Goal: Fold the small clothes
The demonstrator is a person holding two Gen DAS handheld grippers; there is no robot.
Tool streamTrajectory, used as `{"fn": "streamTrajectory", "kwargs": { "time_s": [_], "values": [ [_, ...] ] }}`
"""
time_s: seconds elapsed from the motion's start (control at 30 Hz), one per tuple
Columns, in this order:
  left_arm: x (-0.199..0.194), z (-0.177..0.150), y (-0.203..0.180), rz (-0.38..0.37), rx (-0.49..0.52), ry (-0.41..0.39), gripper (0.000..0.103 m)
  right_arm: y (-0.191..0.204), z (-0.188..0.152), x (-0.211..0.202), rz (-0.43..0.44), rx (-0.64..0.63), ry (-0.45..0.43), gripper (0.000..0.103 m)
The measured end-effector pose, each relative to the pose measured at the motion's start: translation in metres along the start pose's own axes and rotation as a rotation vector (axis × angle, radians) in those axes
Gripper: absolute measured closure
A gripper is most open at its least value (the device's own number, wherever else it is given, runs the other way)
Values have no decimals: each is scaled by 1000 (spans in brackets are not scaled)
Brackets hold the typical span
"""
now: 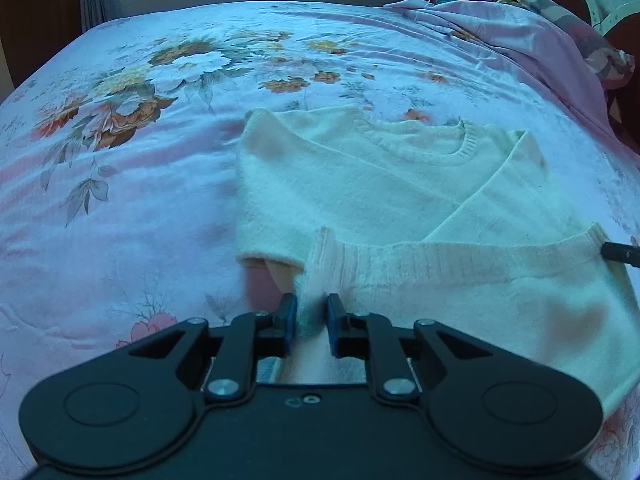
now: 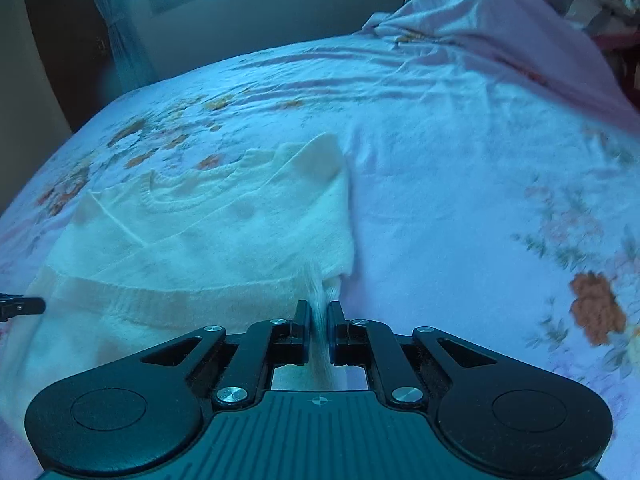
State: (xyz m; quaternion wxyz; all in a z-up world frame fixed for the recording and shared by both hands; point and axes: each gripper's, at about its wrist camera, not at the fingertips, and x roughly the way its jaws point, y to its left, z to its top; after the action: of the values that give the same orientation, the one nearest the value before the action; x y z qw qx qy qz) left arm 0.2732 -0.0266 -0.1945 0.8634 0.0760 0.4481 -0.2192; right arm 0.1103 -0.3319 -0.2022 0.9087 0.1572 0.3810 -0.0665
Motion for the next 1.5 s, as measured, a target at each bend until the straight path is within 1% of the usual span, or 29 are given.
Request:
{"fn": "streamTrajectory", "kwargs": {
  "time_s": [0.1, 0.13, 0.2, 0.23, 0.3, 0.33, 0.4, 0.43, 0.53, 0.57, 0.6, 0.67, 0.7, 0.73, 0.8, 0.97, 1.0, 1.03, 1.07, 1.1, 1.17, 1.2, 1.27, 1.3, 1.37, 1.5],
  "values": [
    [-4, -1, -4, -7, 12, -13, 85, 4, 1, 0, 23, -22, 2, 97],
    [-6, -2, -6, 2, 17, -28, 90, 6, 1, 0, 28, -27, 4, 97],
    [-11, -3, -9, 1, 14, -48, 93, 7, 0, 3, 56, -17, 22, 97],
    [-13, -4, -9, 12, 13, -59, 93, 8, 0, 4, 62, -16, 27, 97],
    [-22, -6, -12, 53, 28, -101, 93, 11, -1, 2, 46, -49, 9, 97],
    [-26, -7, -13, 54, 33, -113, 93, 13, -1, 1, 41, -66, -4, 97],
    [-29, -9, -15, 45, 42, -114, 93, 12, 0, 7, 63, -65, 34, 97],
    [-29, -10, -18, 40, 60, -112, 93, 11, 0, 12, 60, -57, 47, 97],
    [-18, -11, -24, 9, 99, -68, 93, 5, 0, 22, 60, -29, 67, 97],
    [-13, -11, -25, 20, 104, -57, 93, 3, 0, 23, 56, -22, 72, 97],
    [-11, -10, -24, 51, 95, -60, 93, 2, 1, 24, 55, -17, 78, 97],
    [-14, -8, -15, 59, 40, -85, 89, -2, 0, 21, 71, 2, 84, 96],
    [-18, -7, -12, 64, 23, -102, 84, -3, 0, 20, 69, 2, 85, 96],
    [-20, -5, -9, 74, 17, -116, 76, -3, 0, 21, 65, 0, 85, 96],
    [-20, -2, -6, 76, 15, -115, 76, -5, 0, 21, 71, 8, 87, 96],
    [3, 2, -3, 46, 20, -38, 75, -5, 0, 26, 72, 27, 93, 92],
    [6, 1, -4, 42, 21, -34, 77, -5, 0, 27, 72, 30, 95, 92],
    [6, 0, -5, 47, 23, -38, 84, -5, 0, 28, 72, 31, 100, 92],
    [4, 0, -7, 51, 22, -44, 88, -4, 1, 27, 69, 31, 100, 92],
    [1, -1, -10, 58, 30, -57, 94, -3, 1, 25, 65, 31, 99, 92],
    [-8, -3, -14, 69, 40, -88, 95, -2, -1, 16, 69, 46, 75, 101],
    [-15, -3, -14, 63, 28, -106, 96, -2, -2, 11, 71, 52, 58, 101],
    [-28, -2, -12, 40, 0, -148, 97, 0, -1, -7, 73, 54, -6, 101],
    [-36, 1, -11, 29, -15, -170, 102, 1, 0, -13, 74, 51, -27, 101],
    [-47, 7, -9, 12, -41, -204, 102, 4, 7, -27, 77, 45, -76, 101],
    [-60, 28, -7, 5, -64, -281, 102, 12, 30, -40, 78, 20, -161, 101]
  ]
}}
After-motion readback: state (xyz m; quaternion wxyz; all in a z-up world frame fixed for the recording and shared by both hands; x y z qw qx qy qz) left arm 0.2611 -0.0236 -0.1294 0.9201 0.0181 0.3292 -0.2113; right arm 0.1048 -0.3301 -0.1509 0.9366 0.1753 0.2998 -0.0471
